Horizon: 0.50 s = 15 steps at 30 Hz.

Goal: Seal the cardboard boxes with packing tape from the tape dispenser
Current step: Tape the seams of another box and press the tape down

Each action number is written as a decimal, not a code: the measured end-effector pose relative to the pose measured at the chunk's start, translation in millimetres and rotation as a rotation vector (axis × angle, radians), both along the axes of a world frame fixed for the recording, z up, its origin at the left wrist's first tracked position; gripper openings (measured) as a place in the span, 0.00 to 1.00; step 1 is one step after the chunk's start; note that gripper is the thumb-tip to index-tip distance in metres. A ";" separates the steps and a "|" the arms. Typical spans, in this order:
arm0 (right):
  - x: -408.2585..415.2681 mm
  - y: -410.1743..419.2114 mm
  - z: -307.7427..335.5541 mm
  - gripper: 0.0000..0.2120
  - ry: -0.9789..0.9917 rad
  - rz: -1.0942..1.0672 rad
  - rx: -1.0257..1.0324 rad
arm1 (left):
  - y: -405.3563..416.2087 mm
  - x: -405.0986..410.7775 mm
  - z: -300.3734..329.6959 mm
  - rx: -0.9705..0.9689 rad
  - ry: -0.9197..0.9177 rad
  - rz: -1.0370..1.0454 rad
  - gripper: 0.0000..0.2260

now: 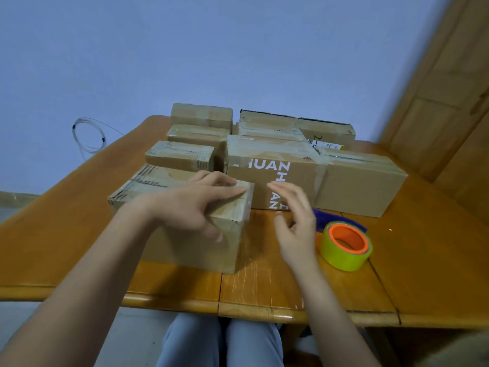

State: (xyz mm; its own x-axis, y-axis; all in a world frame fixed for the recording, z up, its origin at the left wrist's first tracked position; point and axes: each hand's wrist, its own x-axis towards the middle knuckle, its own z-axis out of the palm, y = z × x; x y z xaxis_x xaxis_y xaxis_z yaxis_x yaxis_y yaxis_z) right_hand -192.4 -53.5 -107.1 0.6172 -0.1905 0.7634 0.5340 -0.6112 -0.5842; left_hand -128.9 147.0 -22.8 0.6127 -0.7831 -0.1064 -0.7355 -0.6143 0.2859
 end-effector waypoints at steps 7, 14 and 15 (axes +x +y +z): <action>22.3 20.8 -32.1 0.28 -0.079 -0.048 0.025 | -21.1 16.9 -3.9 -0.254 -0.130 0.147 0.27; 17.0 19.9 -37.3 0.27 -0.116 0.032 -0.144 | -19.7 23.3 -14.1 -0.283 -0.156 0.152 0.28; 16.6 20.0 -37.9 0.27 -0.116 0.034 -0.138 | -19.6 23.1 -14.5 -0.287 -0.150 0.149 0.27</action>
